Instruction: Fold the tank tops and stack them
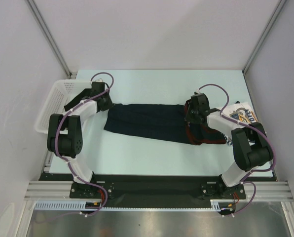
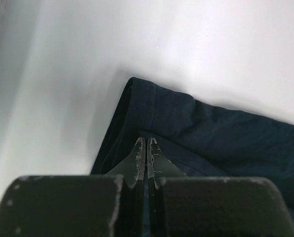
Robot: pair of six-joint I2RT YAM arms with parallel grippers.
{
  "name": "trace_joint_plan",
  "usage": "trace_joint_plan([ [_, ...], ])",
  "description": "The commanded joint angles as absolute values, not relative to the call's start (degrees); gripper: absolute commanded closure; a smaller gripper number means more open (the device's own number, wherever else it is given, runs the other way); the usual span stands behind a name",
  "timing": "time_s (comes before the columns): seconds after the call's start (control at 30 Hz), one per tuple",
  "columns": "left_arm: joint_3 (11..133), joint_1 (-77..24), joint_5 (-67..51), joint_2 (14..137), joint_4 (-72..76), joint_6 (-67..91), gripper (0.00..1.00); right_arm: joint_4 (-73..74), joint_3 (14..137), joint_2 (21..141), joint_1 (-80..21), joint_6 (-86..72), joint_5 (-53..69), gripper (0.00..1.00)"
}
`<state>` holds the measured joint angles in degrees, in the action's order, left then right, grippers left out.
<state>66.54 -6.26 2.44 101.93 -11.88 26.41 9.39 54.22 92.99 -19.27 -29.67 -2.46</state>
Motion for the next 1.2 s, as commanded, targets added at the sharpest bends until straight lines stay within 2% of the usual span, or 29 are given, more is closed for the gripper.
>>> trace_joint_plan([
  [0.0,70.74,-6.5,2.9,102.57,-12.13,25.22,1.0,9.05,56.33,91.76,-18.9,-28.56,-2.02,0.88],
  [0.07,72.24,-6.5,2.81,102.92,-12.83,24.96,1.0,9.4,58.44,92.81,-18.37,-28.39,-1.67,0.99],
  [0.1,74.07,-6.42,2.73,103.35,-13.09,24.87,1.0,9.93,59.14,93.25,-18.02,-28.48,-1.67,1.0],
  [0.17,81.59,-6.42,2.29,106.58,-15.53,24.61,1.0,9.67,63.86,96.22,-15.66,-28.56,1.12,1.0],
  [0.3,89.02,-6.42,2.11,110.73,-17.66,24.78,1.0,9.76,69.33,99.66,-13.45,-28.74,3.16,1.0],
  [0.53,102.72,-5.45,1.41,121.09,-17.32,27.59,1.0,9.76,88.29,113.7,-9.23,-28.56,8.78,1.0],
  [0.77,106.35,-2.73,-2.81,127.0,-10.83,31.37,1.0,8.35,103.33,126.63,-7.74,-28.39,15.98,1.0],
  [1.17,110.91,-0.44,-9.22,132.53,-2.2,36.29,1.0,4.66,110.21,135.08,-4.31,-33.31,20.82,0.97],
])
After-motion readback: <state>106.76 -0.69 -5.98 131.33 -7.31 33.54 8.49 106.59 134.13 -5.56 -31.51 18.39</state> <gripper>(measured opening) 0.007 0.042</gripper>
